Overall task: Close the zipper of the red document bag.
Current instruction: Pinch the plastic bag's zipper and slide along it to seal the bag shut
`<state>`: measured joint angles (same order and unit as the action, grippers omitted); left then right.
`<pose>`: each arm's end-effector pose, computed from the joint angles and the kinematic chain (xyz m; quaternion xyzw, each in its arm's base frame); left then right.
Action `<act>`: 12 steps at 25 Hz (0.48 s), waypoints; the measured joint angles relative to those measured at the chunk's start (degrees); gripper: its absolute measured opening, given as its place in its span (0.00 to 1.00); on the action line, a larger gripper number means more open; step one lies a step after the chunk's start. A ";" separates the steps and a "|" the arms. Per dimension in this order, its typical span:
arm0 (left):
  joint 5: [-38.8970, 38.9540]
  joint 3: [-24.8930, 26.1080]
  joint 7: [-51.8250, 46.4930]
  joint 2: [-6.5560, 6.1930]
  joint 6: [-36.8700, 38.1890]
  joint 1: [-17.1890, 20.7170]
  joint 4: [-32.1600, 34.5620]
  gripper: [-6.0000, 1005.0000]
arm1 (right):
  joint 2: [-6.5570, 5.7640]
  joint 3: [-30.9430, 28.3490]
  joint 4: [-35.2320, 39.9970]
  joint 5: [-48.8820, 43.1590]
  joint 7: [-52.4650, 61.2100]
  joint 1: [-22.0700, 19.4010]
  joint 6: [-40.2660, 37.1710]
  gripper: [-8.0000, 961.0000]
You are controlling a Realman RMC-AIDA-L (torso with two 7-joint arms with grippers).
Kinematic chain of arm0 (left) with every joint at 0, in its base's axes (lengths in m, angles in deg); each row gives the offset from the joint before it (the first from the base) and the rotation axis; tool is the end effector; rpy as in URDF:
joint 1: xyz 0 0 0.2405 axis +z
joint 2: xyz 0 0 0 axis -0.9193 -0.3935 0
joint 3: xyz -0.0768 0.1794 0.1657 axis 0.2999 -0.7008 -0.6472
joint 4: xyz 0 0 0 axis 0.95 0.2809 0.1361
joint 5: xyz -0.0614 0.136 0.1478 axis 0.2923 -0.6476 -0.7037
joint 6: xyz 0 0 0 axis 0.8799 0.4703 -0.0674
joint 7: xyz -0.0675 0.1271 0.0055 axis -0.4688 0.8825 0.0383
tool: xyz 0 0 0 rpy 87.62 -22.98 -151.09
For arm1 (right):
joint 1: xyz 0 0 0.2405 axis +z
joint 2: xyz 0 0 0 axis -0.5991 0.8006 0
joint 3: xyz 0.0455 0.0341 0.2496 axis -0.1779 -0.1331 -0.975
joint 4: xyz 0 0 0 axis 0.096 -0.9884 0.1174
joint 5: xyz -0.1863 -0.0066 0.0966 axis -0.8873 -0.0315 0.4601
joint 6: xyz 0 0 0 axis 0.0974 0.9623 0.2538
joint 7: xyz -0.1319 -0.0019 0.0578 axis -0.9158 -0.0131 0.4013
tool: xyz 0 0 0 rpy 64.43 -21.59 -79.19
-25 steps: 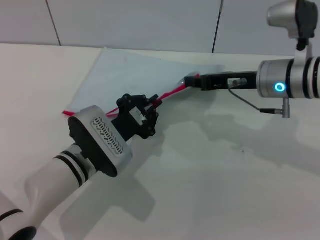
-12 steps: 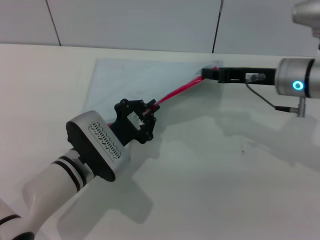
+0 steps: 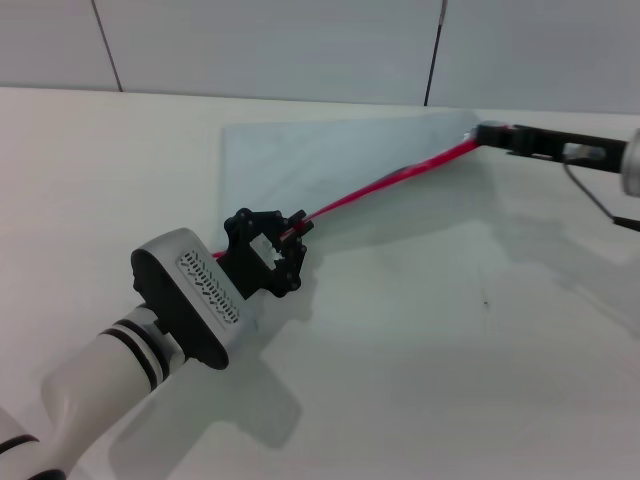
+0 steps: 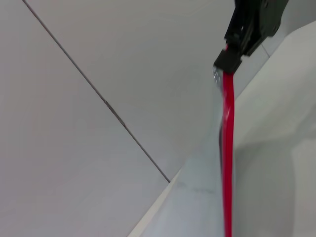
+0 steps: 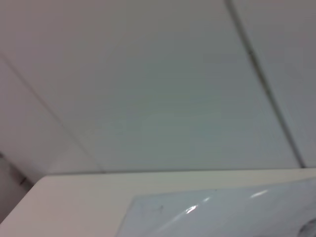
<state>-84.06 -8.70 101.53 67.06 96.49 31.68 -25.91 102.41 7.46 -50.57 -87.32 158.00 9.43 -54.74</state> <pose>-0.2683 0.3329 -0.1058 -0.8700 0.0475 -0.1017 0.4801 0.2343 0.4356 -0.0058 -0.8209 0.4612 0.2475 0.2283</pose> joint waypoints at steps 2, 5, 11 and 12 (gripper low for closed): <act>0.00 -0.02 0.00 0.00 -0.08 0.00 0.00 0.08 | -0.12 -1.14 1.05 0.01 0.28 -1.17 -0.19 0.03; 0.00 -0.08 0.00 0.00 -0.08 0.11 0.00 0.08 | -0.42 -3.00 2.33 0.01 0.41 -2.74 -0.93 0.03; 0.00 -0.09 0.00 0.00 -0.08 0.58 0.00 0.08 | -0.83 -6.32 3.96 0.01 0.44 -5.74 -1.79 0.03; 0.00 -0.09 0.00 0.00 -0.08 0.62 0.00 0.08 | -0.85 -6.77 4.27 0.01 0.44 -6.12 -1.96 0.03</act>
<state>-84.06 -8.79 101.54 67.05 96.41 32.30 -25.91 101.56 0.69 -46.30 -87.32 158.44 3.31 -56.70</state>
